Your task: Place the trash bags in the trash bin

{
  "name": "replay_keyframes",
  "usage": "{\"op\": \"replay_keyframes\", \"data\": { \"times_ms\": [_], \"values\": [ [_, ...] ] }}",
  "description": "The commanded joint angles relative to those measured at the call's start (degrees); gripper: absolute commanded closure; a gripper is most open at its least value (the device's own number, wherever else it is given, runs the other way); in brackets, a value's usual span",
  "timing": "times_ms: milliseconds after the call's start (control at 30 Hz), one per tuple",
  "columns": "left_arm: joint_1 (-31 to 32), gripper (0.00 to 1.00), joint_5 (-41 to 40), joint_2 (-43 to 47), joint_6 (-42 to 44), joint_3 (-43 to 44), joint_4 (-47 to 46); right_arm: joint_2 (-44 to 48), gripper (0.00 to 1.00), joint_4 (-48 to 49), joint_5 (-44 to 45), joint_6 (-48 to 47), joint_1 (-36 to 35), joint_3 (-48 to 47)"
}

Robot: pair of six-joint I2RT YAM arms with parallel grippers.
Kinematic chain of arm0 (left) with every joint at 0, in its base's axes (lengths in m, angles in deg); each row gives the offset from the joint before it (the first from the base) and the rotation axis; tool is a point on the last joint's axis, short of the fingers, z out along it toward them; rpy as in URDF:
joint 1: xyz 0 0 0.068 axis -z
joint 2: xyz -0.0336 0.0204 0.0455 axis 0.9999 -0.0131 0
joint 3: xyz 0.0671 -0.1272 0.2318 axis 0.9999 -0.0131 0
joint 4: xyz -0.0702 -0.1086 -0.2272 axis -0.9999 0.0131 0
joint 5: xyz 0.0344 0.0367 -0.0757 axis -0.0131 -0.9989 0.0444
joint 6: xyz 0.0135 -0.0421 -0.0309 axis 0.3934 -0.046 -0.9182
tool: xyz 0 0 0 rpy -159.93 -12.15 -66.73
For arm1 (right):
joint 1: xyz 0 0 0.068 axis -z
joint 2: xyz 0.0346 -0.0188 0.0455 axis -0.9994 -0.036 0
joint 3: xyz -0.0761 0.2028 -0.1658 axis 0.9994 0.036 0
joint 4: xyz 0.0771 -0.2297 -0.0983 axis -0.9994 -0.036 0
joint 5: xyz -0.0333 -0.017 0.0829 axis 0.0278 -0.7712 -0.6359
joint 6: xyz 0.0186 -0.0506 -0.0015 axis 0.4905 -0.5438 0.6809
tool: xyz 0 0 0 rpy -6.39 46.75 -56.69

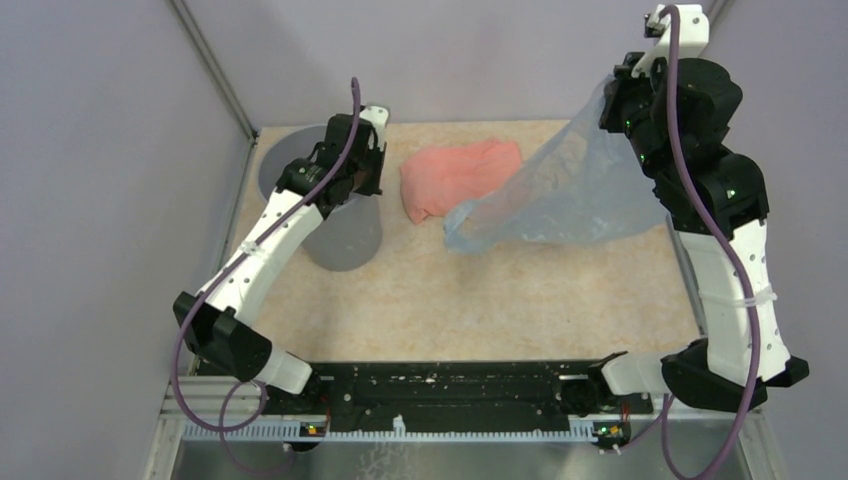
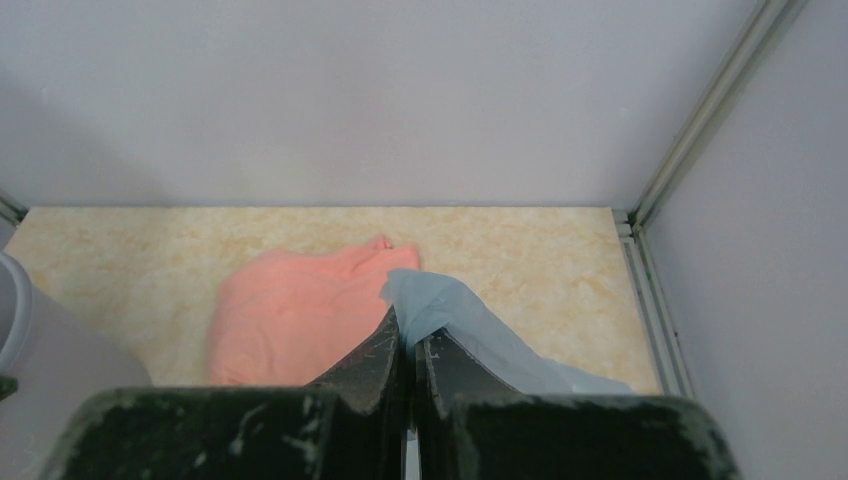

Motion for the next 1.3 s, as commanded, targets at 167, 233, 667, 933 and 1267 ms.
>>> {"op": "replay_keyframes", "data": {
  "times_ms": [167,233,667,933,1267],
  "values": [
    [6.1,1.00,11.0,7.2,-4.6,1.7,2.3,-2.0,1.00,5.1,13.1,-6.1,0.0,-6.2],
    [9.0,1.00,10.9,7.8,-6.0,1.1,1.9,-2.5,1.00,5.9,15.3,-7.3,0.0,-7.5],
    [25.6,1.00,9.2,6.2,-13.9,-0.8,-3.2,-2.9,1.00,13.4,26.2,-15.5,0.0,-9.0],
    [32.3,0.95,8.9,2.2,-15.7,-0.5,-7.8,-2.4,1.00,15.6,28.2,-17.6,0.1,-9.1],
    [33.7,0.73,10.7,-1.0,-16.2,-1.5,-11.8,-0.7,1.00,15.6,26.8,-17.0,0.0,-8.1]
  ]
}}
